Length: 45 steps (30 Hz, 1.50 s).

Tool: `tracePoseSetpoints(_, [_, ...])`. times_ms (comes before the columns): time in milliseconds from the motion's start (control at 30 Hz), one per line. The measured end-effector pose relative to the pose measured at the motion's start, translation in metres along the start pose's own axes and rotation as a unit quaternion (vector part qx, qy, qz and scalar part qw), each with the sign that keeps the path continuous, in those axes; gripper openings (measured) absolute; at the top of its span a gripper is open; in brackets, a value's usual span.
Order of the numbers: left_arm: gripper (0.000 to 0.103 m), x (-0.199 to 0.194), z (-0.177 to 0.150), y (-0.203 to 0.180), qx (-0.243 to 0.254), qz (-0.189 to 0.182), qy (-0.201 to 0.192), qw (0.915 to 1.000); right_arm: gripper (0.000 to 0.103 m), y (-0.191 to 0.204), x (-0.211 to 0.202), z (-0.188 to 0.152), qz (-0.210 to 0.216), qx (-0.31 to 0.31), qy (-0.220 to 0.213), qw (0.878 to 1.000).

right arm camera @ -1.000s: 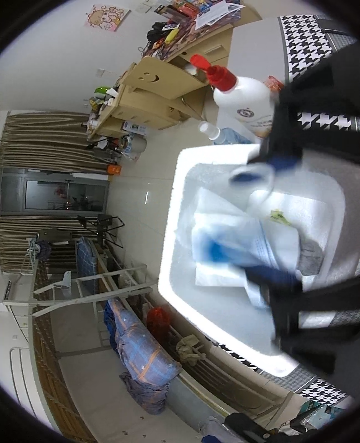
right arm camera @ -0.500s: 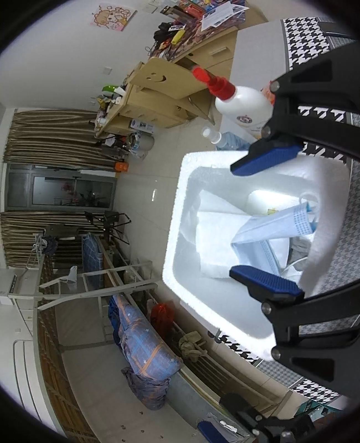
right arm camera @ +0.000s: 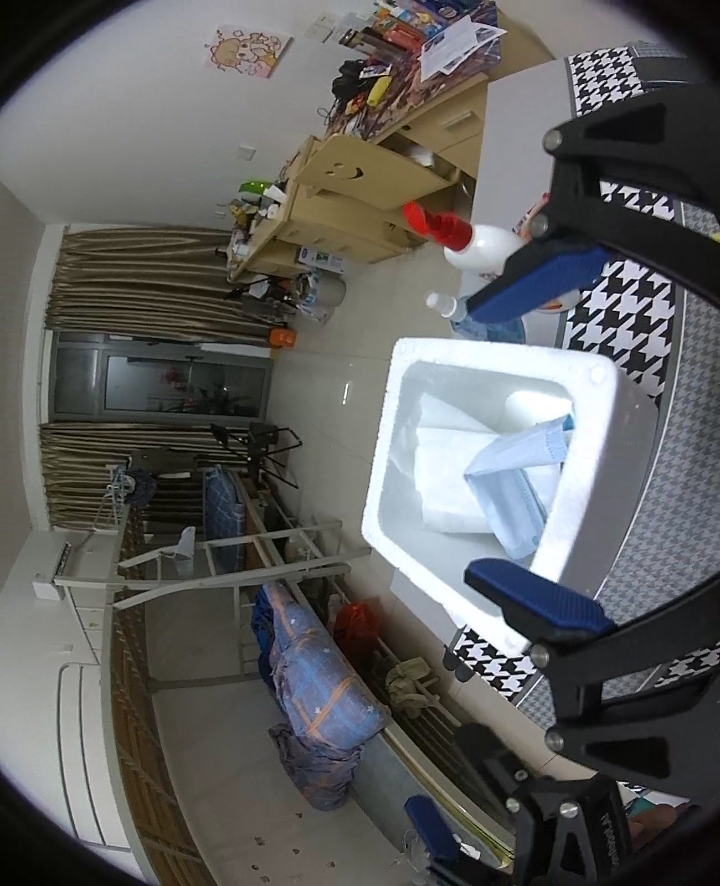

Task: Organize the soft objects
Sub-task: 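Withdraw both tools from the foam box back over the table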

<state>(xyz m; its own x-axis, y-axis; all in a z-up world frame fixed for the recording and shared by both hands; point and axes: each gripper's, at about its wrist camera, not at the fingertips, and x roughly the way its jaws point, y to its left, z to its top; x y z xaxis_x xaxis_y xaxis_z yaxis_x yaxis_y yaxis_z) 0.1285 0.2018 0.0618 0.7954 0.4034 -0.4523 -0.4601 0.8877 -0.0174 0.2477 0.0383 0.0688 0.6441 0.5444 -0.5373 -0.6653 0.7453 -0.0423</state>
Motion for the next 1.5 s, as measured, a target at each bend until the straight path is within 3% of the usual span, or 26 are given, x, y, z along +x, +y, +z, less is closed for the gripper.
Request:
tracePoseSetpoints(333, [0.102,-0.018,-0.006,-0.017,0.014,0.01,-0.015,0.9997,0.09,-0.01,-0.027,-0.011,0.004,0.019,-0.02,1.0])
tracePoseSetpoints(967, [0.102,-0.055,-0.018,-0.052,0.04,-0.037,-0.045,0.9975,0.09,-0.021,-0.071,-0.043,-0.005,0.017,-0.043,0.999])
tracePoseSetpoints(1500, [0.102,-0.077,-0.036,-0.065,0.045,-0.053,-0.067,0.9953,0.09,-0.028,-0.104,-0.075,-0.009,0.029,-0.066,0.997])
